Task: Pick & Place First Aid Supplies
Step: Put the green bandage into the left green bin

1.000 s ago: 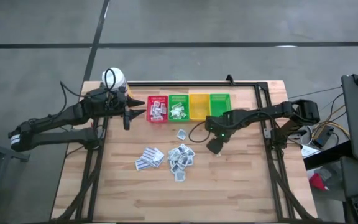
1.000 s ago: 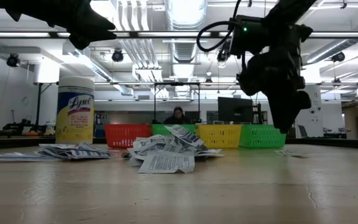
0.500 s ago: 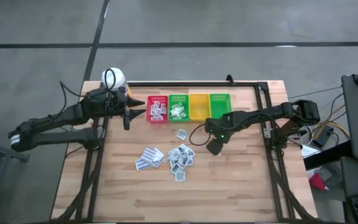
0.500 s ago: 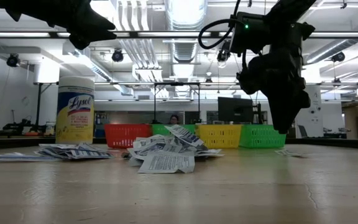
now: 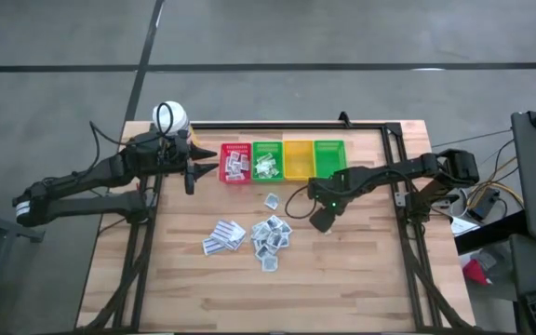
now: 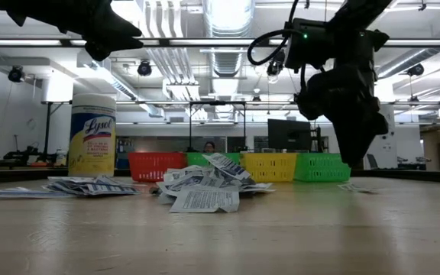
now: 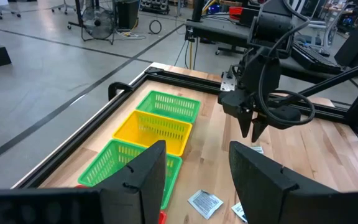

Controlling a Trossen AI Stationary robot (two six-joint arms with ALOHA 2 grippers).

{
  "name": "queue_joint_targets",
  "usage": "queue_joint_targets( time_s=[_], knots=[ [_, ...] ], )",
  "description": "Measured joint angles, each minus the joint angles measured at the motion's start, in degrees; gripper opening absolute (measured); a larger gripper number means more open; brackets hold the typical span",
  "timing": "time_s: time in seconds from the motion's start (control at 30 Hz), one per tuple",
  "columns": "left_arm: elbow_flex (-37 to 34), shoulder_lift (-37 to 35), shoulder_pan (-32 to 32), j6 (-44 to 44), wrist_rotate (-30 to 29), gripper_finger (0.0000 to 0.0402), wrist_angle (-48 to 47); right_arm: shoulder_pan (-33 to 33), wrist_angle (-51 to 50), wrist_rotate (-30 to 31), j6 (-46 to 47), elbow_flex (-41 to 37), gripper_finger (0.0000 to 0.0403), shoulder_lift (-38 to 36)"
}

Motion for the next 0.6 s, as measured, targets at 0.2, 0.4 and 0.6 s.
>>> queue_joint_targets(
  time_s=[0.2,0.4,0.6],
  knots=[
    [0.0,0.0,0.0,0.0,0.0,0.0174,0.0,0.3,3.4,0.4,0.0,0.0,0.0123,0.0],
    [0.0,0.0,0.0,0.0,0.0,0.0175,0.0,0.3,3.4,0.6,0.7,-1.2,0.0123,0.0],
    [0.0,0.0,0.0,0.0,0.0,0.0175,0.0,0.3,3.6,0.6,3.2,-2.9,0.0123,0.0]
  ],
)
